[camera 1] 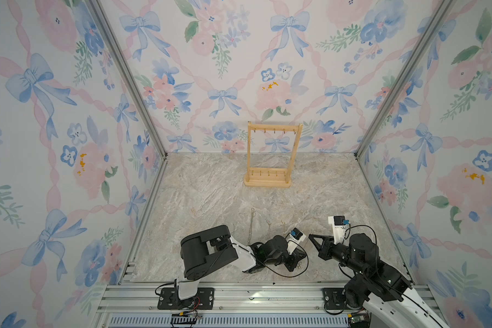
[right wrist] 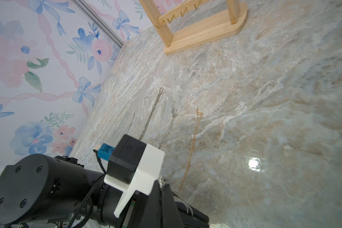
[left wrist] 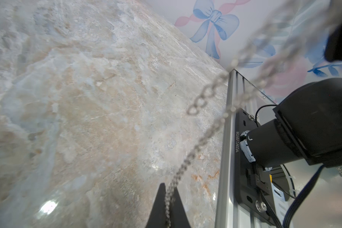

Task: Take the necklace off the jewelry display stand
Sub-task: Place the necklace at the center of the board.

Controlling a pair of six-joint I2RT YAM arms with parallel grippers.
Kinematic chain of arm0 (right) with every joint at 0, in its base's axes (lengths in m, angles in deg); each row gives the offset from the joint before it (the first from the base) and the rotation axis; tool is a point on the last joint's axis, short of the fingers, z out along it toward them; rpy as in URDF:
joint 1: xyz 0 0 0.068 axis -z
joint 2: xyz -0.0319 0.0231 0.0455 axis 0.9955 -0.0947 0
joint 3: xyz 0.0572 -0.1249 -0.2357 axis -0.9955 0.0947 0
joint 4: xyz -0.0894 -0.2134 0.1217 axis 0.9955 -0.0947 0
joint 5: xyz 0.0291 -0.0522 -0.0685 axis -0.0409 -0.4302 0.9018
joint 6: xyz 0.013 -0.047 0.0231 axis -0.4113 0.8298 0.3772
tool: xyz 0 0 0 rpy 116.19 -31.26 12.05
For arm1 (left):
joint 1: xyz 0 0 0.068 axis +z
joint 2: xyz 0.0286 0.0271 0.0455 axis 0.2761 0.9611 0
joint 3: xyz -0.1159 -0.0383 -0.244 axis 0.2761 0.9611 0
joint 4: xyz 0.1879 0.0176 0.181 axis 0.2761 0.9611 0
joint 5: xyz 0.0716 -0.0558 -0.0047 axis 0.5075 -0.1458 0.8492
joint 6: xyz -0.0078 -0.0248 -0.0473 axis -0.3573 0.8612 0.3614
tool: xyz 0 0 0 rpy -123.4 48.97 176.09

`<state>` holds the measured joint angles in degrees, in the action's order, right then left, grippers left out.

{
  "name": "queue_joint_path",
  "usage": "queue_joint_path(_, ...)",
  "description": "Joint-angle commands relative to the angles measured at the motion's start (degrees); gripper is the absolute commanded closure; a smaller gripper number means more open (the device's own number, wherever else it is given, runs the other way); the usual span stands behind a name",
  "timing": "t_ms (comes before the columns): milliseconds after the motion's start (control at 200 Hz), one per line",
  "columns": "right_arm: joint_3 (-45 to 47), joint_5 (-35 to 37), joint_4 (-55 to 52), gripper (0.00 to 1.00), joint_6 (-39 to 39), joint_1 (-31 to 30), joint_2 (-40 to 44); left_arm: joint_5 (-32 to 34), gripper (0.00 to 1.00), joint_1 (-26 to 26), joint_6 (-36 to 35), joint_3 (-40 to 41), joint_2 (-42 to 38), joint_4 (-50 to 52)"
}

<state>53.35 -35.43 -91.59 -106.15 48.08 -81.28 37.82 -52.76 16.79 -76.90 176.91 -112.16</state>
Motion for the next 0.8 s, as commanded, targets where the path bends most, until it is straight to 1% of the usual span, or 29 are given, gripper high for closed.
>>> queue_joint_path(0,0.56,1.98,3.37,1.00,0.88,-0.42,-2.25,-1.76,1.00,1.22,0.47,-1.78,1.60,0.03)
queue_joint_path(35,0.52,2.28,3.70,1.00,2.57,-0.42,-2.94,-2.01,1.00,1.58,0.60,-2.09,2.10,0.09)
queue_joint_path(150,0.52,2.60,5.20,1.00,3.35,-0.43,-4.80,-2.52,0.99,2.39,0.86,-3.10,3.40,0.46)
queue_joint_path(415,0.91,2.97,6.75,1.00,4.87,-0.16,-8.01,-0.78,0.88,2.94,-0.01,-3.31,3.97,1.47)
queue_joint_path(560,1.21,3.01,7.73,1.00,5.09,-0.16,-8.61,-0.50,0.81,3.30,-0.28,-3.23,4.18,1.93)
queue_joint_path(690,1.33,2.94,8.24,1.00,5.44,-0.07,-9.34,-0.28,0.78,3.35,-0.37,-3.22,4.05,2.06)
queue_joint_path(795,1.57,2.89,8.48,1.00,5.54,-0.07,-9.84,0.02,0.74,3.39,-0.38,-3.09,4.03,2.24)
